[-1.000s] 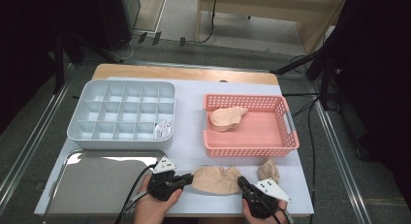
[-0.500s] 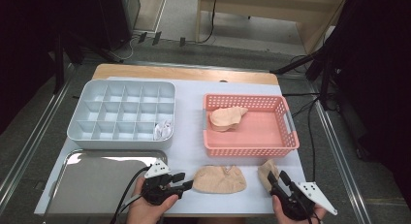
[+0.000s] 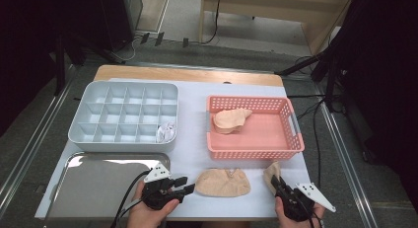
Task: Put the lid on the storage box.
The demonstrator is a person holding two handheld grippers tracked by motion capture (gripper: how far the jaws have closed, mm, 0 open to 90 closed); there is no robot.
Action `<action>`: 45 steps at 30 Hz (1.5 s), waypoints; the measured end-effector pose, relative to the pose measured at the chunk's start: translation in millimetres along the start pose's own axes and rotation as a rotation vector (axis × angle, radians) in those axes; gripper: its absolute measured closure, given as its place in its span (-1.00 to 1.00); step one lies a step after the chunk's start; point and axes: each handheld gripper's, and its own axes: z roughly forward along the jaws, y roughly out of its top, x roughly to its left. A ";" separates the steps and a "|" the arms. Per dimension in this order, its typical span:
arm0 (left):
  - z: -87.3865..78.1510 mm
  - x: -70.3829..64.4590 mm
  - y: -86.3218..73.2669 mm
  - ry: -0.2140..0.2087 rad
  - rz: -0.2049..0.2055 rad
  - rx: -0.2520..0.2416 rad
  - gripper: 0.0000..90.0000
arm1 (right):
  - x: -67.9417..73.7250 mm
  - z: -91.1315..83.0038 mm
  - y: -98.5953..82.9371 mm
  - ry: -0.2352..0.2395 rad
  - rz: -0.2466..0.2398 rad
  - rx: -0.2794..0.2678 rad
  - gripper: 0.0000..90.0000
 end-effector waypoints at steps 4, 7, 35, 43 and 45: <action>2.0 -1.3 -0.4 -0.004 0.001 0.004 0.33 | 19.8 -9.9 2.8 0.015 -0.043 -0.037 0.84; 2.5 -2.3 -0.5 -0.007 0.005 0.005 0.34 | 36.4 -10.5 0.6 0.059 -0.063 -0.033 0.84; 17.6 -4.1 2.0 0.028 0.008 0.033 0.48 | 49.2 24.4 -17.6 0.181 0.014 0.119 0.32; 28.3 -7.5 4.1 0.032 0.013 0.069 0.98 | 49.0 35.1 -21.1 0.126 -0.030 0.135 1.00; 28.6 -6.5 4.1 0.026 0.006 0.073 0.97 | 45.0 36.4 -19.3 0.105 -0.036 0.126 1.00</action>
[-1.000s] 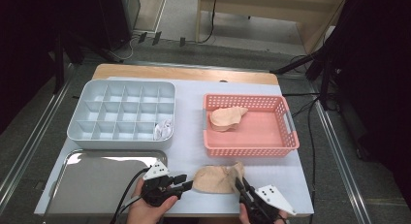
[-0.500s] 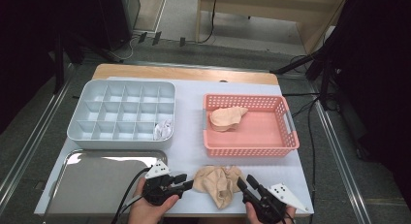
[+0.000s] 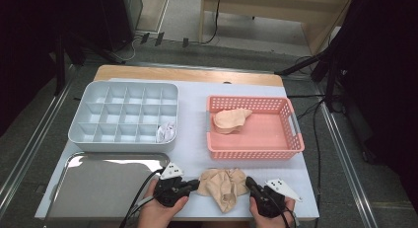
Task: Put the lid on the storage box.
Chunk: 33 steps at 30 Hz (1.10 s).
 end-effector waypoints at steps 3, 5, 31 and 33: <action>-3.4 0.6 0.0 0.003 0.005 -0.007 0.73 | -3.7 -7.6 2.8 -0.009 0.041 -0.040 0.71; -7.4 0.8 -0.1 -0.004 0.005 -0.021 0.64 | 0.2 -17.3 5.8 0.037 0.059 -0.077 0.65; -26.0 3.9 -5.1 -0.037 -0.004 -0.104 0.54 | 56.6 -19.1 -3.5 0.156 -0.058 -0.048 0.90; -28.4 4.0 -3.6 -0.058 0.005 -0.122 0.47 | 59.4 -23.9 1.7 0.185 -0.118 -0.094 0.90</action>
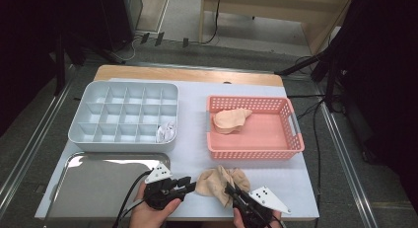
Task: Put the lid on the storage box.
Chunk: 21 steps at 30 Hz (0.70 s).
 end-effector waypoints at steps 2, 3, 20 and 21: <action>-2.1 0.1 2.8 -0.016 0.007 -0.017 0.38 | 2.8 -1.3 2.7 0.017 -0.037 -0.018 0.90; -2.3 0.1 3.9 -0.023 0.007 -0.024 0.31 | 4.6 -1.7 3.4 0.029 -0.049 -0.023 0.90; 9.2 6.6 15.1 -0.168 0.022 -0.025 -0.04 | 10.0 -3.0 3.2 0.245 -0.148 -0.012 0.90; 10.0 5.6 15.9 -0.173 0.034 -0.019 0.02 | 10.6 -2.6 3.4 0.254 -0.166 -0.011 0.90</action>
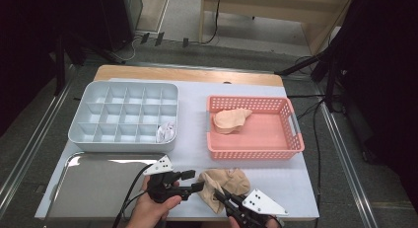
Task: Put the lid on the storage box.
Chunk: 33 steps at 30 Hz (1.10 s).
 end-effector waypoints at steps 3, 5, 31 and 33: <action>-1.0 -3.8 -0.4 -0.007 0.054 -0.004 0.71 | 1.7 1.4 -0.3 0.005 -0.008 0.012 0.90; -1.8 -3.7 -1.1 -0.005 0.059 0.010 1.00 | -0.3 1.3 -1.3 -0.013 0.016 0.020 0.89; 10.0 -37.3 -17.3 -0.009 0.178 0.098 1.00 | -29.0 61.0 40.6 -0.093 0.083 0.032 0.58; 11.6 -36.2 -19.4 0.004 0.180 0.119 0.95 | -28.2 55.5 39.9 -0.110 0.095 0.018 0.54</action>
